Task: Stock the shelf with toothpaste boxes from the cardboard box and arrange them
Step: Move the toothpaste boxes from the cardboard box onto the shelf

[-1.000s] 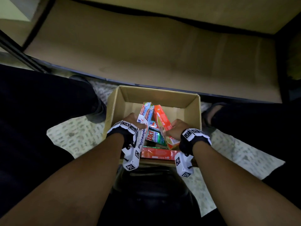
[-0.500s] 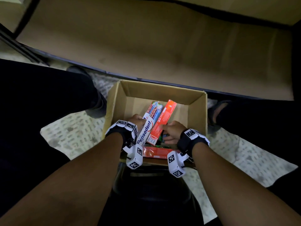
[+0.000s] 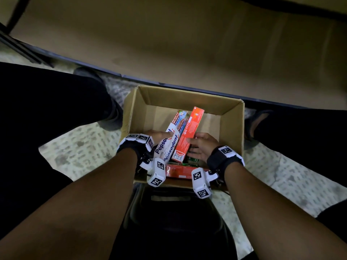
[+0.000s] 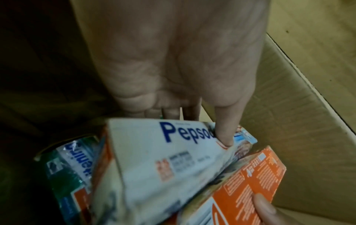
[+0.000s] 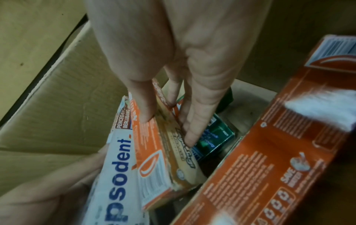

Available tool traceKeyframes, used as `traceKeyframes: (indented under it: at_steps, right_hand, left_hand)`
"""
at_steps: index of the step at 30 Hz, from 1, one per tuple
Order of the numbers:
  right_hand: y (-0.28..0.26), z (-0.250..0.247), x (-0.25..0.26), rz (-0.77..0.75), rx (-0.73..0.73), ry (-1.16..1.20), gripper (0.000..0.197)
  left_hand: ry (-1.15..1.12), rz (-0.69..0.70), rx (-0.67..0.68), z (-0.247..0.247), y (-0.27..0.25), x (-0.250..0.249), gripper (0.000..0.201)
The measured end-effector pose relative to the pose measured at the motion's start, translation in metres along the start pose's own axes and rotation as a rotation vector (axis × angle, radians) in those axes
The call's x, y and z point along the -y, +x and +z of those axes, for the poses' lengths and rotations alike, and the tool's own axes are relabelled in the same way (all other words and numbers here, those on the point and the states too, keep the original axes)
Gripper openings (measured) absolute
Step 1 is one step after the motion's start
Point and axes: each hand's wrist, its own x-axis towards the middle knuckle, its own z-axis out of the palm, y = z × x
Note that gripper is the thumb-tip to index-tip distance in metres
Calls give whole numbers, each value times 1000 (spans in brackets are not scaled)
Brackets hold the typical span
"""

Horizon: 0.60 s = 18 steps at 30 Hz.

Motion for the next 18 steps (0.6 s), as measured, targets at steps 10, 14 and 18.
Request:
traceKeyframes:
  at_steps: [10, 14, 18]
  right_hand:
    - [3, -5, 2, -93, -56, -51, 31]
    - [8, -7, 2, -100, -68, -96, 44]
    - [10, -6, 2, -89, -64, -120, 46]
  left_hand:
    - [81, 142, -208, 3, -4, -3, 54]
    - [88, 170, -236, 5, -3, -5, 42]
    - [201, 151, -249, 3, -2, -13, 62]
